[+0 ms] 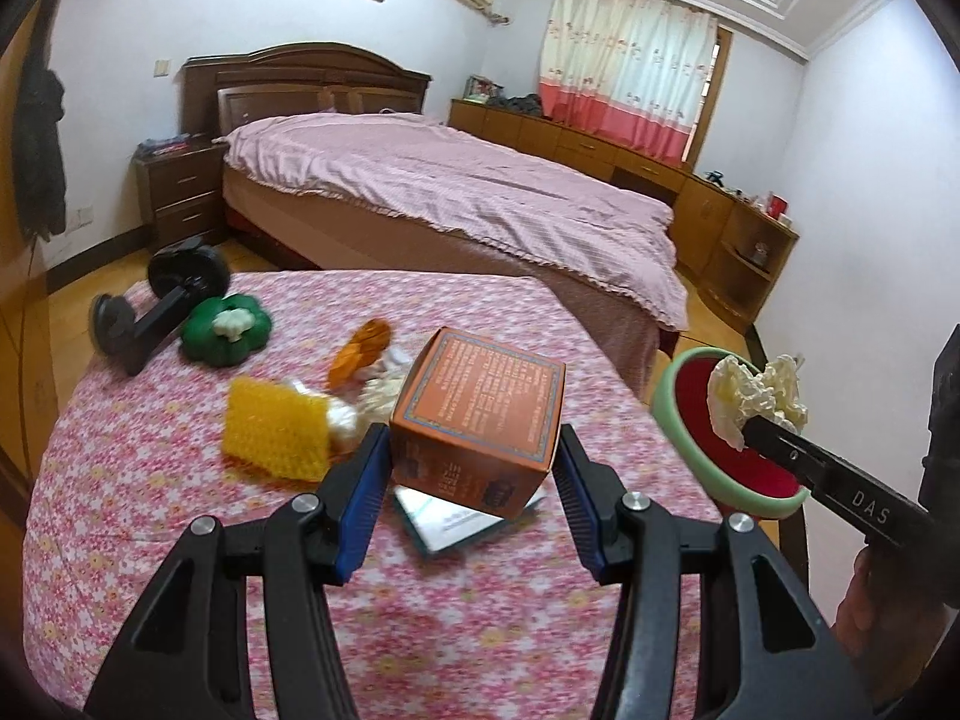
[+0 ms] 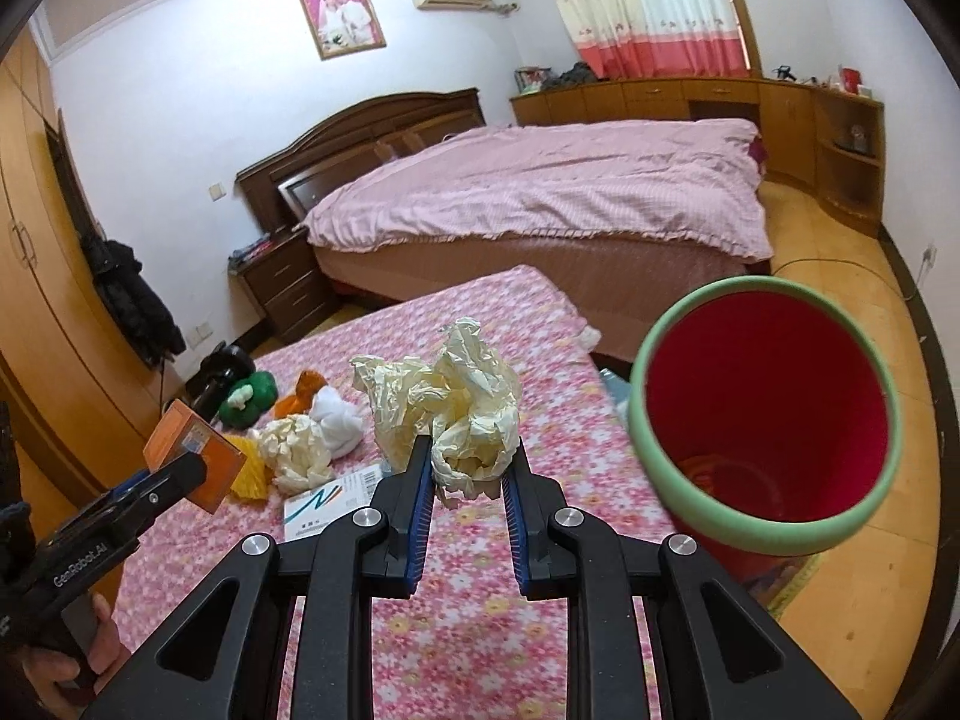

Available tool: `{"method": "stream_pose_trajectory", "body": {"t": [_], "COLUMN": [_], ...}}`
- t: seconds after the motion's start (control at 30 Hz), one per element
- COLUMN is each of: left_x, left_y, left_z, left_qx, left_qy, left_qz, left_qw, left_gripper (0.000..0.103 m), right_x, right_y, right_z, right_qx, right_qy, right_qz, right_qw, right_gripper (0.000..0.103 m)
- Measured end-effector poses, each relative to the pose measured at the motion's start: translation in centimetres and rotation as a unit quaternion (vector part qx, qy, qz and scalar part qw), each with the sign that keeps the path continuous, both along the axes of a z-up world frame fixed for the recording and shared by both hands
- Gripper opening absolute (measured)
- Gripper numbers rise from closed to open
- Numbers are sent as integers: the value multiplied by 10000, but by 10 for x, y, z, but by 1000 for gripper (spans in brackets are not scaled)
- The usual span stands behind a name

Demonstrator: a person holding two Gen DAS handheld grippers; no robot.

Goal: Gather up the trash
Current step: 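Carry both items over the red bucket and open both tools to drop them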

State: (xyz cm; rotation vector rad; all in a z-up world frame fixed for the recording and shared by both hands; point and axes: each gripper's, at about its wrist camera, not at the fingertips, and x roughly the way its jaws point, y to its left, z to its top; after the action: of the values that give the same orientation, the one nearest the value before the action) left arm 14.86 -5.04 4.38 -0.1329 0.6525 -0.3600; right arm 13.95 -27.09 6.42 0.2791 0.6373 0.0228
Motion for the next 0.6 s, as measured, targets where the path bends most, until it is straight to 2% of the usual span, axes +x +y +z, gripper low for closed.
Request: {"method": "stream_pose_trajectory", "body": {"t": [0.6], "left_x": [2], "left_y": [-112], "left_z": [14], "left_qx": [223], "left_qy": [-108], "left_qz": [-1083], "left_qw": [9938], "left_gripper": [54], "right_x": [-31], "right_y": [-73], "right_z": [5], "right_qx": [36], "right_qy": [-65], "right_qz": [-859], "right_qw": [9963], "right_gripper": [22]}}
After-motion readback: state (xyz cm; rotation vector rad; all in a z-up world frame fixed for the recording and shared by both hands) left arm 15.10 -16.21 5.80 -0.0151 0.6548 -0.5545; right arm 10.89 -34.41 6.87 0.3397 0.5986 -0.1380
